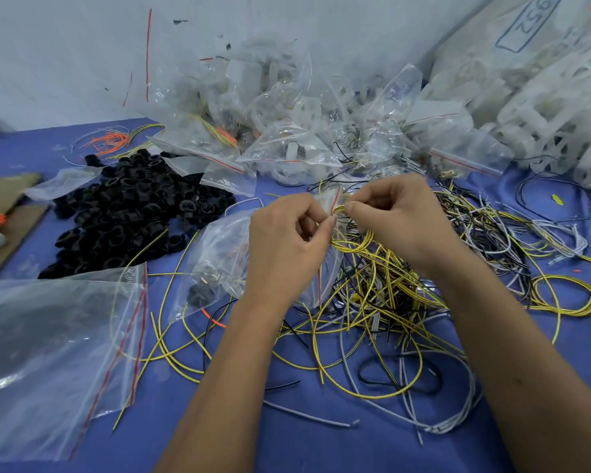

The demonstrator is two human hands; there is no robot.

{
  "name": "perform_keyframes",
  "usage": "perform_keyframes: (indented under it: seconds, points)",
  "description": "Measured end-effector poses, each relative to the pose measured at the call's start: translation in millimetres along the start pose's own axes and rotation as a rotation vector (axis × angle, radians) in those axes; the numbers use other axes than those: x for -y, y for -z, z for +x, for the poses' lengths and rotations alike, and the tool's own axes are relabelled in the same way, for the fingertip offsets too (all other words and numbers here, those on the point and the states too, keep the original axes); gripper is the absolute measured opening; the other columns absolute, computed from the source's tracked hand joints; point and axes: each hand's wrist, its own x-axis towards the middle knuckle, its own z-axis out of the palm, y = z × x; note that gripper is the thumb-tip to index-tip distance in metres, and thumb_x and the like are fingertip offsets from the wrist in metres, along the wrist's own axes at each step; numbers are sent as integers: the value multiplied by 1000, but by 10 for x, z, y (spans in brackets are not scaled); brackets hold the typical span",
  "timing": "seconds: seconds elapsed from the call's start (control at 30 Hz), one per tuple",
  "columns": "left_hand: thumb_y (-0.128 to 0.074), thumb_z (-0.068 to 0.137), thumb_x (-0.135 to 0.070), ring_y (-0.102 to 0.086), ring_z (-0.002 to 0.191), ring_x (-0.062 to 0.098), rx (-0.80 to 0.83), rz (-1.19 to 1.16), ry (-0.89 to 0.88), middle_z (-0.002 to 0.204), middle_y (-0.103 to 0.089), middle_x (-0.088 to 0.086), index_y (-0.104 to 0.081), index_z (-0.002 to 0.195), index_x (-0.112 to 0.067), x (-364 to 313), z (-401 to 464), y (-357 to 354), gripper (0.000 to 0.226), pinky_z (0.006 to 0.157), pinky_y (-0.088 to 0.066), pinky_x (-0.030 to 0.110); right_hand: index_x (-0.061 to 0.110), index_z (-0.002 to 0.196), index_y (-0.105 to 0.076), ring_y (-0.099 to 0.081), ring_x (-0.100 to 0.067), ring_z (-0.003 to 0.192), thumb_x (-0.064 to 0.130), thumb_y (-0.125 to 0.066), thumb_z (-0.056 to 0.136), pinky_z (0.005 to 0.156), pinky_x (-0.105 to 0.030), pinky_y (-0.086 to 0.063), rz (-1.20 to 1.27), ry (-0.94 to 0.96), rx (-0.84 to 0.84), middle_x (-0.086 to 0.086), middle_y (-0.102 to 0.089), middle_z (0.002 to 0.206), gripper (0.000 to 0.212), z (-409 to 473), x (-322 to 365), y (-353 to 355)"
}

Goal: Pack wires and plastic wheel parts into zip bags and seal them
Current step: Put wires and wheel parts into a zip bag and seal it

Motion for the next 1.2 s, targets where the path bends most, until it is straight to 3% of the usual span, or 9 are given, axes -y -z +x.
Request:
perform_keyframes:
  seconds: [0.2,0.3,0.4,0.57,0.63,0.8,0.93,1.07,1.2]
  points:
    - [-77,88,-16,-52,53,11,-75,-213,182,59,-60,-2,-67,74,-14,-42,8,24,17,52,-40,24,12,75,-74,-53,-11,39,13,-75,88,42,-23,-40,155,-181,-128,-6,-69,59,13,-2,-25,-137]
    - [-76,88,-16,-52,52,11,-69,-209,189,59,-61,-5,-67,74,-14,-66,16,35,17,52,-40,22,6,90,-75,-58,-11,46,7,-73,90,42,-21,-44,359,-240,77,-10,-71,69,2,-29,12,-197]
    - [-75,89,-17,-60,55,20,-66,-192,197,62,-68,1,-68,74,-16,-62,19,52,17,52,-46,29,2,106,-74,-67,-16,62,1,-73,88,58,-21,-57,470,-262,273,-18,-73,88,18,-59,47,-207]
    - [-77,88,-15,-55,53,11,-49,-232,192,62,-66,2,-69,74,-15,-74,21,56,16,52,-43,22,-4,91,-69,-68,-17,57,-5,-78,82,56,-22,-57,531,-279,-59,-15,-71,73,12,-54,51,-309]
    - [-77,87,-12,-59,52,14,-27,-242,186,60,-65,3,-69,74,-13,-89,12,32,15,52,-48,26,0,81,-68,-68,-17,55,-9,-74,84,55,-23,-57,538,-236,-97,-13,-72,70,11,-59,31,-370]
    - [-78,85,-15,-66,58,25,-52,-271,175,62,-67,1,-71,75,-14,-134,0,-4,12,54,-54,33,0,99,-71,-67,-15,79,-23,-53,79,68,-28,-54,286,-12,341,-21,-74,91,35,-97,13,-371]
    - [-81,85,-14,-65,58,22,-60,-366,179,66,-70,6,-74,77,-12,-220,-12,-32,10,56,-52,34,16,134,-51,-67,-23,113,-31,-40,74,93,-40,-58,330,85,548,-4,-71,118,78,-130,25,-433]
    - [-80,84,-9,-61,60,14,-95,-503,171,67,-71,4,-72,73,-15,-332,11,-22,15,57,-49,27,21,122,-60,-72,-25,81,-22,-32,95,67,-38,-61,655,-177,651,-9,-73,100,58,-77,38,-462]
    - [-79,83,-3,-60,63,6,-143,-587,139,65,-68,-9,-70,71,-18,-352,71,63,21,61,-48,20,-8,108,-55,-66,-27,76,-11,-30,101,71,-37,-57,679,-348,772,-20,-65,88,26,43,135,-613]
